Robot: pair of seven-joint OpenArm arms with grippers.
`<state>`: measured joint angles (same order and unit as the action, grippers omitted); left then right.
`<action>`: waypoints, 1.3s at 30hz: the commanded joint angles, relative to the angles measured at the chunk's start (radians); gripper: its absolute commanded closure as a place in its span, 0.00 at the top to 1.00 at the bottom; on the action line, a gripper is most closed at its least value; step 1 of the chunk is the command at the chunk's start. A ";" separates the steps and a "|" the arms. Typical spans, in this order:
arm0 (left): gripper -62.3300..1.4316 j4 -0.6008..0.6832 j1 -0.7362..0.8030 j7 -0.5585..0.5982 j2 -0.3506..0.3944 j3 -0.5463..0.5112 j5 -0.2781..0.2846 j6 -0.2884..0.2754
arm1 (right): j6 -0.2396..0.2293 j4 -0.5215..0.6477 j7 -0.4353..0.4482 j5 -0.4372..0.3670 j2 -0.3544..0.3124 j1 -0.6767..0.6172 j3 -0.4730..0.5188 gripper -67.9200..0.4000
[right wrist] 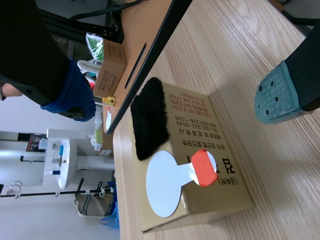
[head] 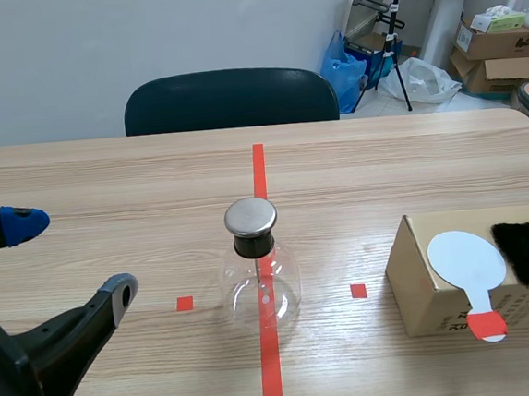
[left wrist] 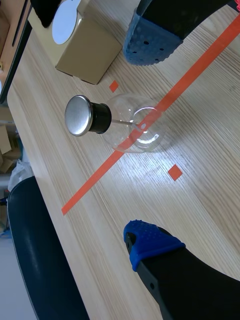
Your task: Do the electroscope experiment
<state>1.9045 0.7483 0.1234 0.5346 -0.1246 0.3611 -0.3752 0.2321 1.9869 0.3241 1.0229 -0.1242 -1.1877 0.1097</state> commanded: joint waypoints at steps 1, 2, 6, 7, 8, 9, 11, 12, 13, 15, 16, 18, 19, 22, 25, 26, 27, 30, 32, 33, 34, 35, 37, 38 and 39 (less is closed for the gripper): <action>1.00 0.021 0.002 0.014 0.000 0.001 0.013 -0.005 | 0.018 -0.022 -0.003 0.017 -0.011 0.024 0.000 1.00; 1.00 0.021 0.002 0.014 0.000 0.001 0.013 -0.005 | 0.019 -0.037 -0.002 0.026 -0.011 0.035 -0.001 1.00; 1.00 0.021 0.002 0.014 0.000 0.001 0.013 -0.005 | 0.081 -0.103 0.004 0.073 -0.011 0.088 -0.010 1.00; 1.00 0.021 0.002 0.014 0.000 0.001 0.013 -0.005 | 0.109 -0.122 0.005 0.085 -0.011 0.101 -0.014 1.00; 1.00 0.021 0.002 0.014 0.000 0.001 0.013 -0.005 | 0.137 -0.142 0.011 0.101 -0.011 0.116 -0.018 1.00; 1.00 0.021 0.002 0.014 0.000 0.001 0.013 -0.005 | 0.164 -0.161 0.013 0.114 -0.011 0.131 -0.022 1.00; 1.00 0.021 0.002 0.014 0.000 0.001 0.013 -0.005 | 0.212 -0.205 0.026 0.134 -0.012 0.164 -0.027 1.00; 1.00 0.021 0.002 0.014 0.000 0.001 0.013 -0.005 | 0.233 -0.229 0.039 0.142 -0.012 0.181 -0.027 1.00; 1.00 0.021 0.002 0.014 0.000 0.001 0.013 -0.005 | 0.248 -0.253 0.050 0.148 -0.012 0.198 -0.027 1.00; 1.00 0.021 0.002 0.014 0.000 0.001 0.013 -0.005 | 0.274 -0.301 0.068 0.159 -0.014 0.231 -0.027 1.00; 1.00 0.021 0.002 0.014 0.000 0.001 0.013 -0.005 | 0.286 -0.325 0.074 0.159 -0.015 0.247 -0.029 1.00; 1.00 0.021 0.002 0.014 0.000 0.001 0.013 -0.005 | 0.311 -0.365 0.075 0.159 -0.017 0.279 -0.038 1.00; 1.00 0.021 0.002 0.014 0.000 0.001 0.013 -0.005 | 0.321 -0.380 0.075 0.159 -0.017 0.294 -0.042 1.00; 1.00 0.021 0.002 0.014 0.000 0.001 0.013 -0.005 | 0.341 -0.418 0.071 0.159 -0.017 0.340 -0.059 1.00; 1.00 0.021 0.002 0.015 0.000 0.001 0.013 -0.005 | 0.345 -0.441 0.040 0.160 -0.017 0.378 -0.079 1.00; 1.00 0.021 0.002 0.015 0.000 0.001 0.013 -0.005 | 0.345 -0.445 0.026 0.161 -0.017 0.390 -0.085 1.00; 1.00 0.021 0.002 0.015 0.000 0.001 0.013 -0.005 | 0.345 -0.449 0.012 0.163 -0.017 0.400 -0.092 1.00; 1.00 0.021 0.002 0.015 0.000 0.001 0.013 -0.005 | 0.344 -0.457 -0.011 0.169 -0.017 0.431 -0.107 1.00; 1.00 0.021 0.002 0.015 0.000 0.001 0.013 -0.005 | 0.344 -0.460 -0.016 0.172 -0.017 0.446 -0.116 1.00; 1.00 0.021 0.002 0.015 0.000 0.001 0.013 -0.005 | 0.344 -0.460 -0.020 0.175 -0.017 0.453 -0.119 1.00; 1.00 0.021 0.002 0.015 0.000 0.001 0.013 -0.005 | 0.344 -0.462 -0.030 0.177 -0.017 0.458 -0.124 1.00; 1.00 0.021 0.002 0.015 0.000 0.001 0.013 -0.005 | 0.344 -0.463 -0.037 0.178 -0.017 0.461 -0.128 1.00; 1.00 0.021 0.002 0.015 0.000 0.001 0.013 -0.005 | 0.344 -0.465 -0.057 0.179 -0.017 0.471 -0.138 1.00; 1.00 0.021 0.002 0.015 0.000 0.001 0.013 -0.005 | 0.344 -0.470 -0.063 0.179 -0.017 0.475 -0.141 1.00; 1.00 0.021 0.002 0.015 0.000 0.001 0.013 -0.005 | 0.344 -0.474 -0.065 0.179 -0.017 0.478 -0.145 1.00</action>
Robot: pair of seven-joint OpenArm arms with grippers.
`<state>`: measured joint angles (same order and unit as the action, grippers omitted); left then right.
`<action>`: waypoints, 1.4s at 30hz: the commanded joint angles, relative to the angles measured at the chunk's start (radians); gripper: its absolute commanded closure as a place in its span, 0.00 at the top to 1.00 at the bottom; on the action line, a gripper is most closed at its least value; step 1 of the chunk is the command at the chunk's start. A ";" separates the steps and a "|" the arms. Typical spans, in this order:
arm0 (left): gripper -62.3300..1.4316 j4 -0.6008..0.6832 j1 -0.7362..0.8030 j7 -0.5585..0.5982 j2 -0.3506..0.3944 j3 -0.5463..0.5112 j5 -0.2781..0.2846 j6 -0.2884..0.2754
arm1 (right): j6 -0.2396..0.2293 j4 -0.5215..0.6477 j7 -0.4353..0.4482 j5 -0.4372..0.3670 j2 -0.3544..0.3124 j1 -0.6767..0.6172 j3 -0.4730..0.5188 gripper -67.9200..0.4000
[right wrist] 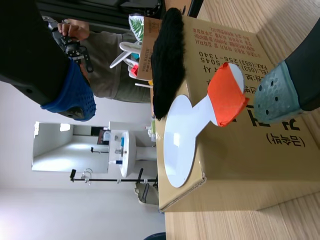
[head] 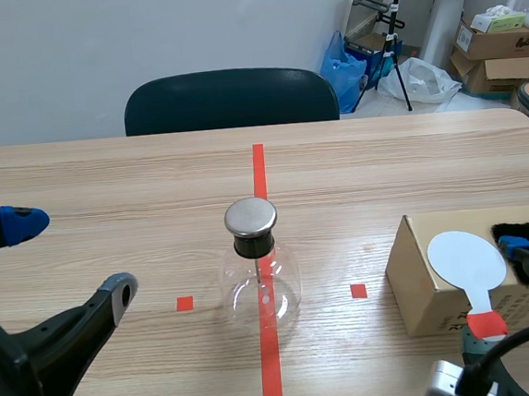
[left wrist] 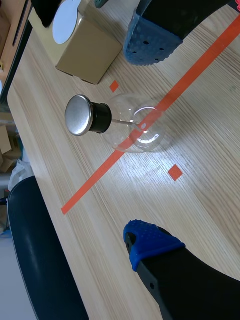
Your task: Do the electroscope experiment
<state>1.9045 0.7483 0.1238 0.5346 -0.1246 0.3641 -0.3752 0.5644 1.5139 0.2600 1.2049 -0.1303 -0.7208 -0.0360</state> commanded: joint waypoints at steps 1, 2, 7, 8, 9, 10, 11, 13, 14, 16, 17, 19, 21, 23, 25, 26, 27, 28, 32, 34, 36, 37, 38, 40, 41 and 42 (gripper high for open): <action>1.00 0.021 0.002 0.014 0.000 0.001 0.010 -0.005 | 0.012 -0.005 0.000 -0.002 -0.011 0.014 0.001 1.00; 1.00 0.021 0.002 0.014 0.000 0.001 0.010 -0.005 | 0.012 -0.010 0.000 0.000 -0.011 0.016 -0.002 1.00; 1.00 0.021 0.002 0.014 0.000 0.001 0.010 -0.005 | 0.012 -0.034 0.002 0.000 -0.011 0.020 -0.005 1.00; 1.00 0.021 0.002 0.014 0.000 0.001 0.010 -0.005 | 0.012 -0.035 0.008 0.000 -0.011 0.020 -0.005 1.00; 1.00 0.021 0.002 0.014 0.000 0.001 0.010 -0.005 | 0.012 -0.035 0.009 0.000 -0.011 0.020 -0.005 1.00; 1.00 0.021 0.002 0.014 0.000 0.001 0.010 -0.005 | 0.012 -0.035 0.010 0.000 -0.011 0.020 -0.005 1.00; 1.00 0.021 0.002 0.014 0.000 0.001 0.010 -0.005 | 0.012 -0.035 0.016 0.000 -0.011 0.020 -0.005 1.00; 1.00 0.021 0.002 0.014 0.000 0.001 0.010 -0.005 | 0.012 -0.035 0.016 0.000 -0.011 0.020 -0.005 1.00; 1.00 0.021 0.002 0.014 0.000 0.001 0.010 -0.005 | 0.012 -0.035 0.016 0.000 -0.011 0.020 -0.005 1.00; 1.00 0.021 0.002 0.014 0.000 0.001 0.010 -0.005 | 0.012 -0.035 0.016 0.000 -0.011 0.020 -0.005 1.00; 1.00 0.021 0.002 0.014 0.000 0.001 0.010 -0.005 | 0.012 -0.035 0.016 0.000 -0.011 0.020 -0.005 1.00; 1.00 0.021 0.002 0.014 0.000 0.001 0.010 -0.005 | 0.012 -0.035 0.016 0.000 -0.011 0.020 -0.005 1.00; 1.00 0.021 0.002 0.014 0.000 0.001 0.010 -0.005 | 0.012 -0.035 0.016 0.000 -0.011 0.020 -0.005 1.00; 1.00 0.021 0.002 0.014 0.000 0.001 0.010 -0.005 | 0.012 -0.035 0.016 0.000 -0.011 0.020 -0.005 0.99; 1.00 0.021 0.002 0.014 0.000 0.001 0.010 -0.005 | 0.012 -0.035 0.016 0.000 -0.011 0.020 -0.005 0.90; 1.00 0.021 0.002 0.014 0.000 0.001 0.010 -0.005 | 0.012 -0.035 0.016 0.000 -0.011 0.020 -0.005 0.83; 1.00 0.021 0.002 0.014 0.000 0.001 0.010 -0.005 | 0.012 -0.035 0.016 0.000 -0.011 0.020 -0.005 0.76; 1.00 0.021 0.002 0.014 0.000 0.001 0.010 -0.005 | 0.012 -0.035 0.016 0.000 -0.011 0.020 -0.005 0.68; 1.00 0.021 0.002 0.014 0.000 0.001 0.010 -0.005 | 0.012 -0.035 0.016 0.000 -0.011 0.020 -0.005 0.43; 1.00 0.021 0.002 0.014 0.000 0.001 0.010 -0.005 | 0.012 -0.035 0.016 0.000 -0.011 0.020 -0.005 0.36; 1.00 0.021 0.002 0.014 0.000 0.001 0.010 -0.005 | 0.012 -0.035 0.016 0.000 -0.011 0.020 -0.005 0.28; 1.00 0.021 0.002 0.014 0.000 0.001 0.010 -0.005 | 0.012 -0.035 0.016 0.000 -0.011 0.020 -0.005 0.23; 1.00 0.021 0.002 0.014 0.000 0.001 0.010 -0.005 | 0.012 -0.035 0.016 0.000 -0.011 0.020 -0.005 0.19; 1.00 0.021 0.002 0.014 0.000 0.001 0.010 -0.005 | 0.012 -0.035 0.016 0.000 -0.011 0.020 -0.005 0.07; 1.00 0.021 0.002 0.014 0.000 0.001 0.010 -0.005 | 0.012 -0.035 0.016 0.000 -0.011 0.020 -0.005 0.02; 1.00 0.021 0.002 0.014 0.000 0.001 0.010 -0.005 | 0.012 -0.035 0.016 0.000 -0.011 0.020 -0.005 0.02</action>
